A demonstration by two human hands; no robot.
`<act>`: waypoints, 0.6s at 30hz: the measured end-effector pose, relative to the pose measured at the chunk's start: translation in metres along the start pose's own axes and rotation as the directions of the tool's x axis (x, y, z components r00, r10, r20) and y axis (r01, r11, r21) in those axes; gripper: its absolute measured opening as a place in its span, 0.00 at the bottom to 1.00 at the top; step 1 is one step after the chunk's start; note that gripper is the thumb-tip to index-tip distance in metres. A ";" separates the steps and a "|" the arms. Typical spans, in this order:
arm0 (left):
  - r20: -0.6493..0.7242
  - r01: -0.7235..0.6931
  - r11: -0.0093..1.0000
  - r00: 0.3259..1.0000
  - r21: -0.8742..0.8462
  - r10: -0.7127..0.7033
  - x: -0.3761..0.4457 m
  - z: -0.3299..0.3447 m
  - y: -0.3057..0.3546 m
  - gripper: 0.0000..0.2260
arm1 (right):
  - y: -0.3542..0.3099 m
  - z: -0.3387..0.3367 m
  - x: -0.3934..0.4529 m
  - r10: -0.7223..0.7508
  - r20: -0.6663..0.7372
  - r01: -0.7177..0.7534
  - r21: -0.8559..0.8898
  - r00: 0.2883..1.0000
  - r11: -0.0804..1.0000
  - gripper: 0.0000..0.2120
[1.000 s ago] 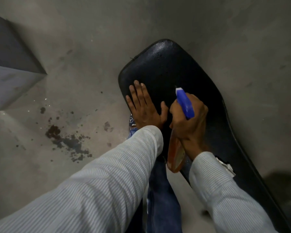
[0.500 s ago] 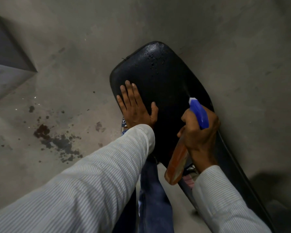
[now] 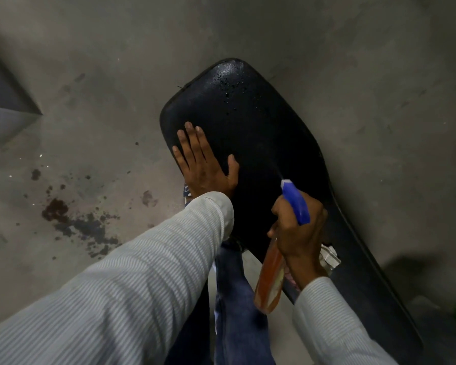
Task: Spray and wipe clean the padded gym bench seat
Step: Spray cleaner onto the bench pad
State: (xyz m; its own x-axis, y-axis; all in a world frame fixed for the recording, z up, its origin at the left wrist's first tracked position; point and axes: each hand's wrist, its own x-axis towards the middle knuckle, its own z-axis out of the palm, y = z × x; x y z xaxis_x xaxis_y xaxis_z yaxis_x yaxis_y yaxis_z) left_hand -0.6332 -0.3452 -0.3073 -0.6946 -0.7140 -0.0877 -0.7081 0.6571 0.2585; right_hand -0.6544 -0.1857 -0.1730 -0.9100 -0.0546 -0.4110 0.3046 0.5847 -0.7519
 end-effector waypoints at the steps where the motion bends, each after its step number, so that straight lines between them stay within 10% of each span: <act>1: 0.002 -0.001 1.000 1.000 0.004 0.001 0.000 0.000 0.000 0.42 | 0.001 0.002 -0.004 0.009 0.014 -0.009 -0.004 1.000 1.000 0.11; 18: 0.005 0.002 0.999 1.000 0.054 -0.002 0.000 0.000 0.001 0.43 | 0.030 -0.030 -0.004 0.109 -0.201 -0.104 0.036 0.974 0.994 0.18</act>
State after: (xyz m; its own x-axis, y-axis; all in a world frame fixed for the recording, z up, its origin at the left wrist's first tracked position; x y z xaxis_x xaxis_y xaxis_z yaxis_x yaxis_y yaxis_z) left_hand -0.6337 -0.3445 -0.3073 -0.6937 -0.7142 -0.0935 -0.7153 0.6677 0.2060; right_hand -0.6500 -0.1434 -0.1780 -0.9093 0.1733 -0.3783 0.4073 0.5576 -0.7234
